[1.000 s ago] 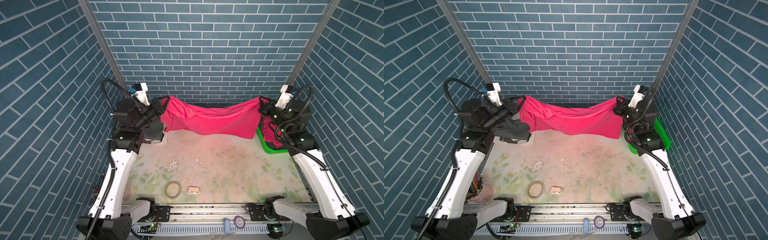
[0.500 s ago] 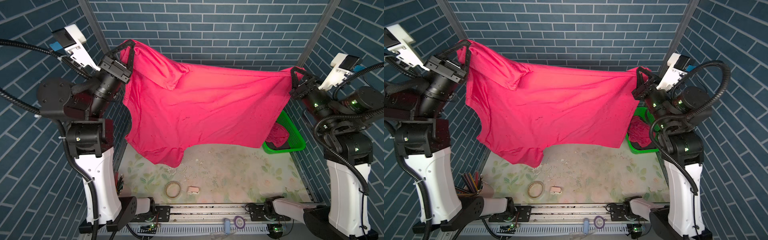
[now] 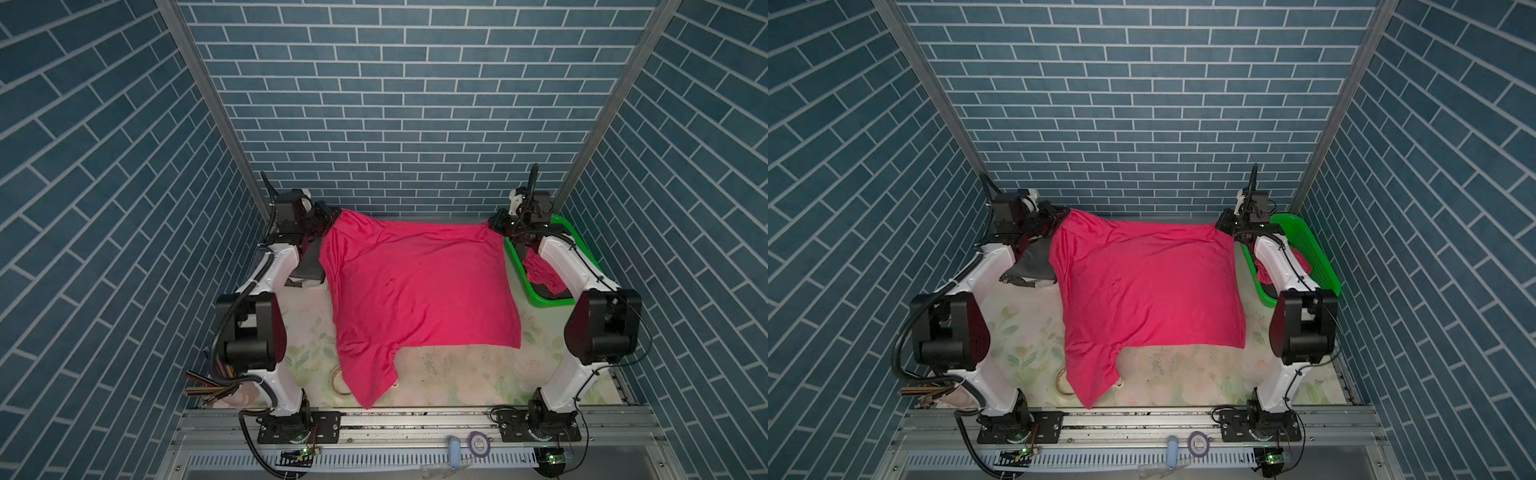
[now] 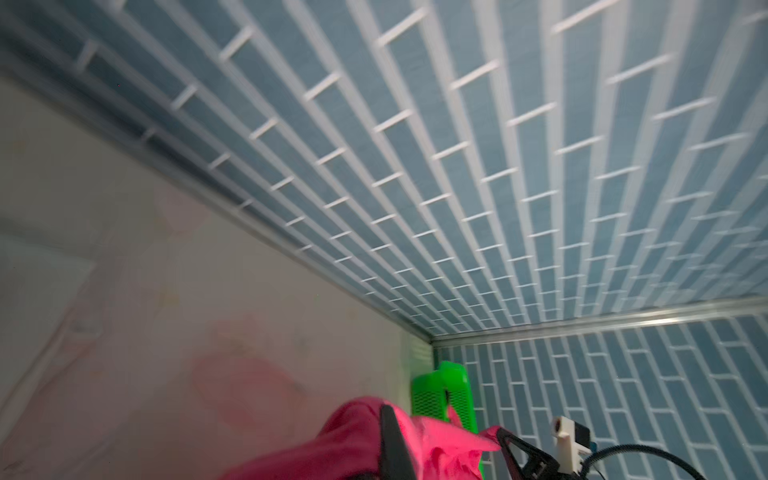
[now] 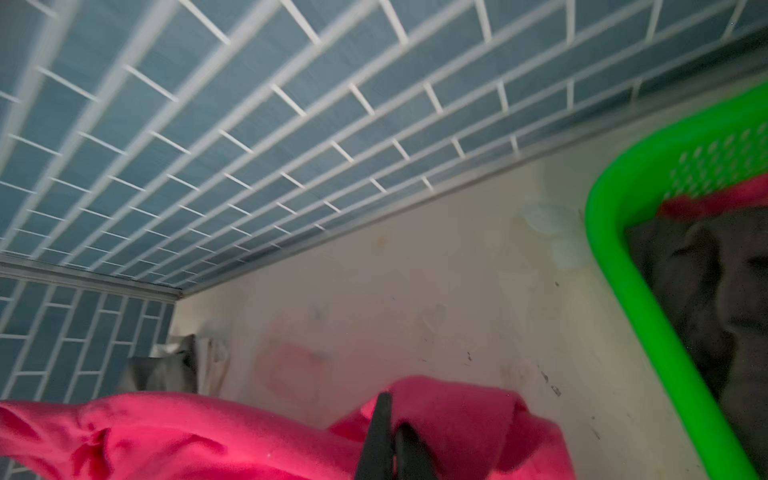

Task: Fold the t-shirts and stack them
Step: 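Lower the shirt with both grippers, laying it flat toward the robot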

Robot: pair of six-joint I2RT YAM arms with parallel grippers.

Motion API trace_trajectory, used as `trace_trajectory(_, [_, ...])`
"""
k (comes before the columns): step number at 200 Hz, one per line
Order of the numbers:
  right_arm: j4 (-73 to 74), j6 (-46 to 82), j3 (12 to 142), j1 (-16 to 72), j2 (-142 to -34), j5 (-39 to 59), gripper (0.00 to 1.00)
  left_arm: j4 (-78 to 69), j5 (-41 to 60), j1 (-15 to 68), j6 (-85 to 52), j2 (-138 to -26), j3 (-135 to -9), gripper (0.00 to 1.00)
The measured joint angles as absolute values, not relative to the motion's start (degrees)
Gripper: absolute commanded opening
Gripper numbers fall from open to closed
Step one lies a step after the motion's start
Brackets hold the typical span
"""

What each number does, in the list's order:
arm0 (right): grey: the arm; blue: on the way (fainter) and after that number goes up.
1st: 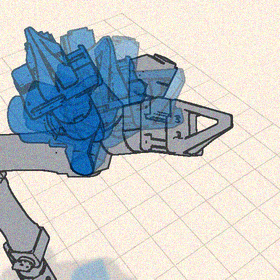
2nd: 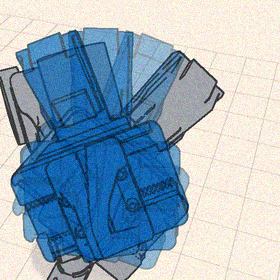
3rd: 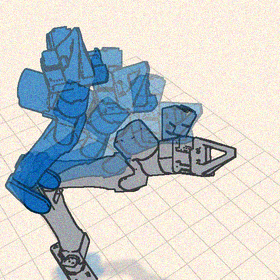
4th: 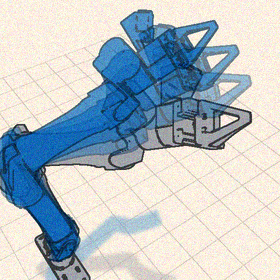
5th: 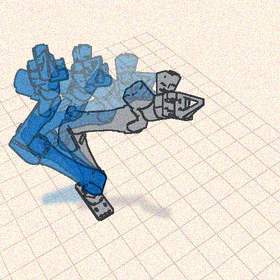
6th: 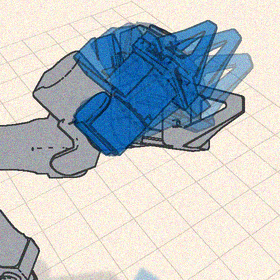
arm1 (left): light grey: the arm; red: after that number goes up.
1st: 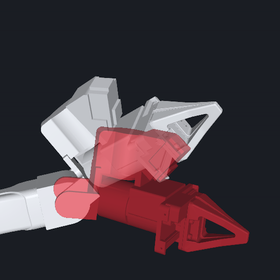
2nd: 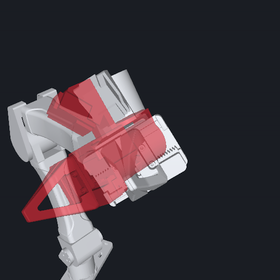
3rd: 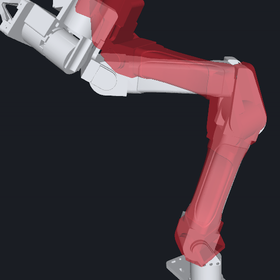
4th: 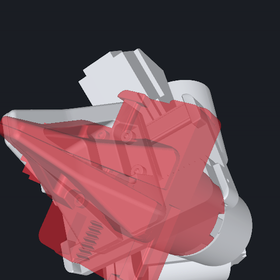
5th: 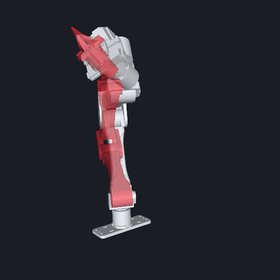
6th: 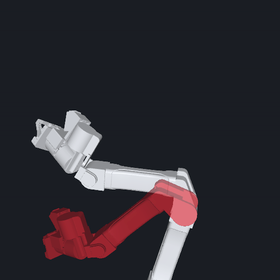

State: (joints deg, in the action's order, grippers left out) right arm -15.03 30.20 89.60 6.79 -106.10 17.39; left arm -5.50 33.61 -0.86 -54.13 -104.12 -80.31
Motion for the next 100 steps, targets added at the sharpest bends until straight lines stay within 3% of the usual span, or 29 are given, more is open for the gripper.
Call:
trace_trajectory(39, [-15.9, 29.1, 99.7, 7.0, -122.0, 17.3, 0.0, -8.0, 31.6, 1.3, -52.5, -119.6, -87.2, 0.0])
trace_trajectory(100, [-16.6, 26.9, 113.5, 6.1, -131.8, 17.3, 0.0, -6.3, 30.2, 2.5, -49.9, -130.3, -108.1, 0.0])
